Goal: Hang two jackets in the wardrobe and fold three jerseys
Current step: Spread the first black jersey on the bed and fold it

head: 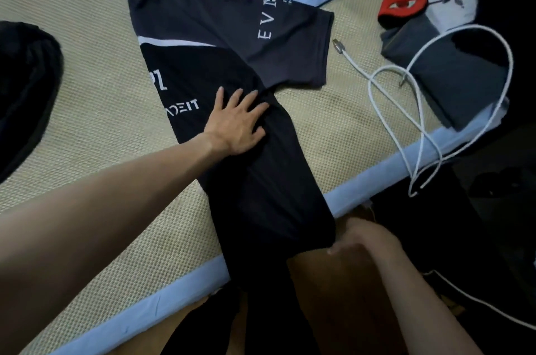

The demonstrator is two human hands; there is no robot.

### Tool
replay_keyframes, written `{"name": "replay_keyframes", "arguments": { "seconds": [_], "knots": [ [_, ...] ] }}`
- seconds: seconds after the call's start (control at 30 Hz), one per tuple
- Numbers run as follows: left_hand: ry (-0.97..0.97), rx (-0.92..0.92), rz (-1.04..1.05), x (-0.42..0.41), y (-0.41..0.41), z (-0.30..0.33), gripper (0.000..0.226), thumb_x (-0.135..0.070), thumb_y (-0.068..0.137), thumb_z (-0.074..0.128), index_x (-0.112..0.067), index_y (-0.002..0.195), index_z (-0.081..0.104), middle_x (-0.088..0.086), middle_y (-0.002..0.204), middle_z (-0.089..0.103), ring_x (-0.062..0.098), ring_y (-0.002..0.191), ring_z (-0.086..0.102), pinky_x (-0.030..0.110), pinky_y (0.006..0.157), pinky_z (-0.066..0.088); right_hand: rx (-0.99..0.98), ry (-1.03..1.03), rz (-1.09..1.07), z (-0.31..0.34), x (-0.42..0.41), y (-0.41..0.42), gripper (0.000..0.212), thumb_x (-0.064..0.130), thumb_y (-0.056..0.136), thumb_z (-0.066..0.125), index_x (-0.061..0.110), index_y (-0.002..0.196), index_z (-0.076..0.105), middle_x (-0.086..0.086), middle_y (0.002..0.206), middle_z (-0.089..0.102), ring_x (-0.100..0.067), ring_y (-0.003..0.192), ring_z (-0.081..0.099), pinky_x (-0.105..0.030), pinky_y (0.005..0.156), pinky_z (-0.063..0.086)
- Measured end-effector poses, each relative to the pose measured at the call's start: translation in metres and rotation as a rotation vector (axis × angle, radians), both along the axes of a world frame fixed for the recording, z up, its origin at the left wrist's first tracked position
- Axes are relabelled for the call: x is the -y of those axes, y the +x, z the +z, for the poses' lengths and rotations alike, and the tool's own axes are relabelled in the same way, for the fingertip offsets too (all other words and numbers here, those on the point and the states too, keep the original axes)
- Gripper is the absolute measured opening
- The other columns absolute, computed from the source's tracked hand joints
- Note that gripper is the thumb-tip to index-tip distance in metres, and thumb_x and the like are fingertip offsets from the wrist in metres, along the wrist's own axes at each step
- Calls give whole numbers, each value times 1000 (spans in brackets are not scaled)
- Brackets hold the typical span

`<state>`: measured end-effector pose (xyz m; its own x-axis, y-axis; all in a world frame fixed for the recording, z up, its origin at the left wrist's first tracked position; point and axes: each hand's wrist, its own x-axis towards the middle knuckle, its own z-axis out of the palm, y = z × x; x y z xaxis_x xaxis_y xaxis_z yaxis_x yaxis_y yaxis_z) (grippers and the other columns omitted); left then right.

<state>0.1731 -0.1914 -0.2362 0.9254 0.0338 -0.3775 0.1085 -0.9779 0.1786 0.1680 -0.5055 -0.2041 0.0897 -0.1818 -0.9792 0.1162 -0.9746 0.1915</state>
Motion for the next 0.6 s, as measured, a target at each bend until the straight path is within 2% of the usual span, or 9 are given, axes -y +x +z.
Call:
{"name": "replay_keyframes", "arguments": {
  "seconds": [0.07,0.13,0.17,0.23,0.3,0.37,0.4,0.5,0.6],
  "knots": [
    [-8,169,55,-9,19,7,61,-47,90,40,-29,148,41,7,158,35,28,146,30,57,121,11,236,83,123,15,-31,38,57,57,79,72,13,114,65,-12,130,64,-33,119,60,-43,101,50],
    [-20,280,168,-18,41,10,61,-42,86,43,-27,145,45,5,155,40,26,143,36,55,120,15,532,339,-82,19,-62,75,35,49,84,67,16,75,61,-9,95,71,-33,97,69,-42,87,56],
    [-24,308,238,-24,53,10,61,-40,86,44,-26,146,44,4,156,39,24,144,35,53,120,15,623,506,-285,19,-81,92,36,46,84,67,13,72,62,-8,85,73,-32,90,72,-45,85,59],
    [-17,303,368,-40,76,3,63,-38,92,43,-23,153,35,3,163,29,22,150,27,54,122,9,542,773,-835,10,-116,125,31,39,90,69,9,95,74,-10,95,78,-27,94,75,-46,95,59],
    [7,238,456,-57,94,-10,65,-38,98,37,-21,159,22,2,168,16,23,154,15,58,122,2,215,842,-1300,-4,-149,150,51,38,97,66,0,129,62,-16,123,70,-24,112,69,-41,110,50],
    [54,171,481,-65,105,-27,65,-42,101,29,-20,161,14,3,169,8,25,155,9,66,119,0,-24,827,-1637,-16,-176,164,68,41,97,64,-4,144,44,-18,143,55,-24,121,61,-37,114,43],
    [84,146,471,-65,106,-35,65,-43,102,25,-19,161,11,4,169,6,28,155,7,70,117,1,-71,825,-1747,-22,-187,166,69,42,97,64,-3,145,42,-17,143,53,-22,117,61,-35,111,44],
    [146,118,462,-59,103,-49,66,-44,102,22,-19,161,8,6,169,4,37,154,6,77,112,4,-87,859,-1967,-31,-211,166,51,40,96,67,4,132,62,-17,130,67,-24,118,64,-37,110,46],
    [151,111,485,-60,109,-52,68,-50,100,22,-27,161,5,7,169,2,45,152,4,79,110,4,76,910,-2160,-41,-228,180,37,36,94,68,9,119,73,-12,119,75,-28,117,68,-41,109,48]
  ]
}}
